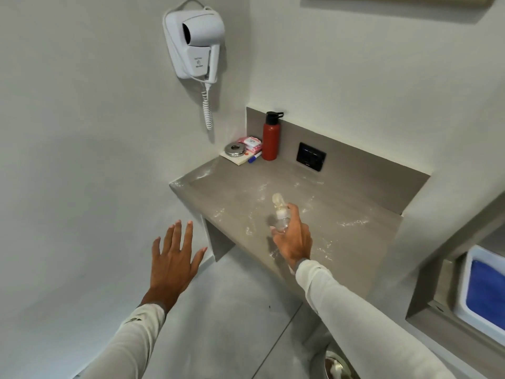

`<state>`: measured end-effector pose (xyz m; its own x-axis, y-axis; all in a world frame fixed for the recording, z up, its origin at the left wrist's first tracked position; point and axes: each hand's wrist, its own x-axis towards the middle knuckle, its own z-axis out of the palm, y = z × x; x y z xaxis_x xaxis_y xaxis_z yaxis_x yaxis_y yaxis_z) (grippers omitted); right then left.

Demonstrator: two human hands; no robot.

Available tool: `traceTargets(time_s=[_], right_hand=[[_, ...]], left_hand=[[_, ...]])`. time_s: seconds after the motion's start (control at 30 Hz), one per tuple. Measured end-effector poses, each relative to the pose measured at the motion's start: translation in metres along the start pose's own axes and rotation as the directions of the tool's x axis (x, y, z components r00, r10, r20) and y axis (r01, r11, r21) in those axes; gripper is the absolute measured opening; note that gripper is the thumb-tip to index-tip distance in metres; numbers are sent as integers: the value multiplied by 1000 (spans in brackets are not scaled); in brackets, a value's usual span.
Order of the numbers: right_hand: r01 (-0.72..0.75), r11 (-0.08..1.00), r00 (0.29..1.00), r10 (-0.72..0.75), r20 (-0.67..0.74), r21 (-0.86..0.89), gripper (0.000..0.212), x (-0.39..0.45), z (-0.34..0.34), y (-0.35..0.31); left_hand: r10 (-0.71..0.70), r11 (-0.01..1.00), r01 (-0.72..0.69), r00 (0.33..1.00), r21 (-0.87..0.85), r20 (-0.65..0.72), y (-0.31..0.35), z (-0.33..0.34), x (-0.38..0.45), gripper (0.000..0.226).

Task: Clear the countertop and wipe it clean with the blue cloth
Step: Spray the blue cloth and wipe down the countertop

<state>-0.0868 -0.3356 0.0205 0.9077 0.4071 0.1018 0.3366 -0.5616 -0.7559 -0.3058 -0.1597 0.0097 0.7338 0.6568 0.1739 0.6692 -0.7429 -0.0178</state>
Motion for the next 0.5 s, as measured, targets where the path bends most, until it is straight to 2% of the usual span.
traceTargets(time_s=[0.03, 0.13, 0.23, 0.3, 0.4, 0.5], right_hand=[[-4, 999, 1000, 4, 0, -39, 51, 3, -10, 10], [-4, 994, 1000, 2, -15, -106, 37, 2, -38, 43], [2, 998, 999, -5, -44, -68, 33, -15, -63, 76], [-3, 1000, 999, 3, -41, 6, 46, -29, -83, 99], [-23, 969, 996, 44, -80, 247, 68, -42, -118, 130], [34, 912, 975, 60, -216, 410, 58, -46, -166, 165]], left_hand=[[16, 1000, -16, 1000, -7, 0, 12, -1, 2, 72], [79, 997, -79, 997, -24, 6, 49, -4, 8, 71], [149, 988, -149, 989, -38, 16, 93, -6, 12, 71], [199, 979, -197, 980, -49, 29, 128, -8, 13, 71], [276, 959, -273, 960, -74, 33, 187, -9, 11, 71], [356, 929, -350, 934, -120, 31, 256, -11, 3, 72]])
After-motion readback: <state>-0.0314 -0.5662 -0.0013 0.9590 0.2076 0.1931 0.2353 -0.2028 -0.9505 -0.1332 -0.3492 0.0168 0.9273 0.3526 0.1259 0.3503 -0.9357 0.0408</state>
